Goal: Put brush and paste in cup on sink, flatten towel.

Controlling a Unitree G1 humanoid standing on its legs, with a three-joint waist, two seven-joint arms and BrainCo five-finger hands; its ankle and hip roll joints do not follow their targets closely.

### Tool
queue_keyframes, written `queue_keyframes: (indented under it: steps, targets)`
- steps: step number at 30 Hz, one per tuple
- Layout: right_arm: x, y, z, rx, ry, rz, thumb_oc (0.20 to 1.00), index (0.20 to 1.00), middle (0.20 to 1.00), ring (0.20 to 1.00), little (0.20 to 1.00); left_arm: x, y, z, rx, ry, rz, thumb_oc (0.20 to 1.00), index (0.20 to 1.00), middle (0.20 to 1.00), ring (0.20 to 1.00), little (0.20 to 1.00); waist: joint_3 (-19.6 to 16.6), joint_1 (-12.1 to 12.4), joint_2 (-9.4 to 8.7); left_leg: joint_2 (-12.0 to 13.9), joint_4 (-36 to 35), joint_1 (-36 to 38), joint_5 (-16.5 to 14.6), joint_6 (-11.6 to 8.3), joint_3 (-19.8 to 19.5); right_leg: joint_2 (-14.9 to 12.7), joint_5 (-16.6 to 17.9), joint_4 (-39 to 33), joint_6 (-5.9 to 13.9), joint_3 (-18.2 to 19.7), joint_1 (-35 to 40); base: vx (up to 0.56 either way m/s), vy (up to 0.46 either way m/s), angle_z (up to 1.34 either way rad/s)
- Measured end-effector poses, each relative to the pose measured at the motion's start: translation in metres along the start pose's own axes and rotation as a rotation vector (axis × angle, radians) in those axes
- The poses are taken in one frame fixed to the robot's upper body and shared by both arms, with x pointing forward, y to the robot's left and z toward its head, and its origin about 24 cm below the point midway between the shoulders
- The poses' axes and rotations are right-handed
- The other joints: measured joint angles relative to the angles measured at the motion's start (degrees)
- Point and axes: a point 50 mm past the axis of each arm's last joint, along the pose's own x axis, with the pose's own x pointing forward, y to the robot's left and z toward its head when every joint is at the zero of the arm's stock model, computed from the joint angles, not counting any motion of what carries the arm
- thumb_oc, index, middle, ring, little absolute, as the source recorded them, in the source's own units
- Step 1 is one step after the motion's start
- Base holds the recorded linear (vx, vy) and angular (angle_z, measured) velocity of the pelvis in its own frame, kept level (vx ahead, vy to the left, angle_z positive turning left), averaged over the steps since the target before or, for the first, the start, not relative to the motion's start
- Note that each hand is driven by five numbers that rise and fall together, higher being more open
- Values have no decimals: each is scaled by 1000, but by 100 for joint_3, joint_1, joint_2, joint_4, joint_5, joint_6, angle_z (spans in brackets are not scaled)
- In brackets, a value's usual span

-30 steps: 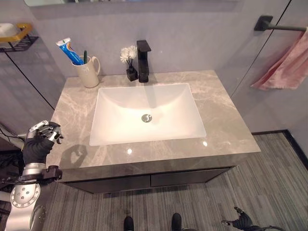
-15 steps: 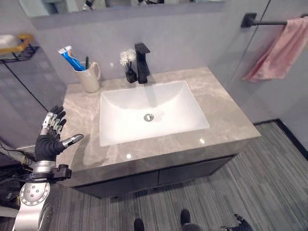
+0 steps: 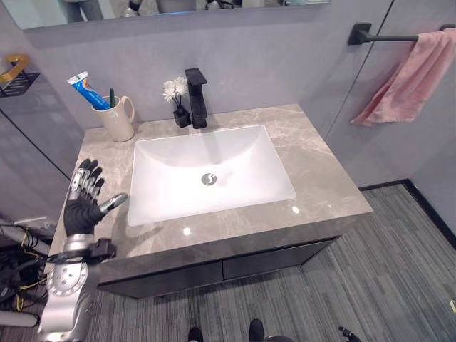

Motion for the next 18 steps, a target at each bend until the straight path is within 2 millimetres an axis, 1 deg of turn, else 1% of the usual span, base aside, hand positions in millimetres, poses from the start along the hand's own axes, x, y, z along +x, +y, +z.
queue_keyframes:
  steps: [1,2,3,4,5,6,7,8,9,10,12,13,14,15,16,17,18]
  targets:
    - [0,-7,-2,1,7,-16,1000,1000,1000,1000,1000,0,-6,-3,-29,10,-24,1000,1000,1000,1000,1000,-2,-5,30,22,-13,49,9,-9,3,25,26,-31,-50,-5,82,48,18,8]
    - [0,-13,-5,15,21,-36,1000,1000,1000,1000,1000,0,-9,-5,-64,20,-26,1000,1000,1000,1000,1000,30,-5,92,29,5,54,24,-34,-2,19,7,-73,-115,9,132,71,40,2]
    - [1,-18,-7,40,40,-63,1000,1000,1000,1000,1000,-1,-7,-8,-67,33,-20,1000,1000,1000,1000,1000,73,-14,66,-7,59,-23,37,-76,-8,-20,3,-62,-162,25,118,118,75,-5]
    - [1,-22,-13,59,69,-87,1000,1000,1000,1000,1000,-2,-6,-11,-68,44,-12,1000,1000,1000,1000,1000,81,-3,116,-29,-45,-21,47,-90,-121,-42,-12,-61,-201,65,110,162,95,-2]
    - [1,-25,-16,64,89,-96,1000,1000,1000,1000,1000,-2,-4,-13,-98,50,0,1000,1000,1000,1000,1000,100,-21,145,-84,-14,-124,31,-169,-331,-70,-39,-56,-264,168,106,183,98,-7]
    - [0,-25,-24,68,142,-98,1000,1000,1000,1000,1000,-4,2,-21,-171,69,66,1000,1000,1000,1000,1000,155,2,56,-201,-219,-295,58,-272,-690,-151,-68,-58,-312,444,104,144,71,-16]
    - [0,-27,-26,67,159,-102,1000,1000,1000,1000,1000,-7,5,-29,-208,96,110,1000,1000,1000,1000,1000,178,41,29,-177,-507,-341,71,-288,-798,-202,-75,-60,-308,524,109,161,93,-32]
    - [0,-29,-28,66,166,-110,1000,1000,1000,1000,1000,-10,8,-37,-228,131,140,1000,1000,1000,1000,1000,201,49,60,-43,-667,-483,104,-341,-801,-202,-88,-65,-287,581,139,176,117,-36]
    - [-1,-29,-29,69,171,-116,1000,1000,1000,1000,1000,-12,10,-41,-238,149,155,1000,1000,1000,1000,1000,227,57,102,102,-842,-590,151,-412,-806,-171,-116,-97,-244,634,162,194,146,-33]
    - [-1,-30,-30,69,176,-122,1000,1000,1000,1000,1000,-12,11,-42,-238,154,160,1000,1000,1000,1000,1000,272,57,147,189,-1064,-632,203,-441,-811,-151,-151,-108,-193,666,214,207,160,-29]
    - [-2,-32,-32,75,187,-133,1000,1000,1000,1000,1000,-12,11,-42,-236,154,159,1000,1000,1000,1000,1000,363,52,248,293,-1117,-616,219,-464,-800,-139,-235,-109,-73,780,343,229,197,-42]
    - [-3,-33,-36,89,200,-141,1000,1000,1000,1000,1000,-13,13,-42,-232,159,164,1000,1000,1000,1000,1000,309,93,324,298,-1115,-568,208,-445,-805,-146,-275,-109,-30,943,358,228,210,-103]
    - [-4,-38,-39,114,217,-161,1000,1000,1000,1000,1000,-16,17,-43,-222,164,176,1000,1000,1000,1000,1000,209,165,486,227,-1104,-387,234,-330,-798,-224,-339,-109,75,1175,391,224,210,-103]
    - [-4,-36,-39,123,218,-160,1000,1000,1000,1000,1000,-16,19,-42,-217,160,182,1000,1000,1000,1000,1000,199,155,453,100,-1010,-392,320,-300,-736,-346,-386,-110,118,1277,431,240,207,-92]
    - [-4,-32,-40,146,228,-155,1000,1000,1000,1000,1000,-16,25,-39,-202,152,192,1000,1000,1000,1000,1000,185,119,346,-117,-951,-339,339,-248,-688,-553,-422,-109,171,1294,446,159,137,-61]
    - [-7,-24,-47,226,269,-157,1000,1000,1000,1000,1000,-17,35,-32,-154,147,195,1000,1000,1000,1000,1000,131,104,227,-334,-1069,-156,360,-61,-516,-809,-351,-73,348,1281,497,186,164,-58]
    - [-9,-17,-53,243,291,-146,1000,1000,1000,1000,1000,-19,43,-27,-128,140,206,1000,1000,1000,1000,1000,117,106,213,-414,-1132,-35,395,14,-450,-873,-302,-64,437,1224,547,176,164,-56]
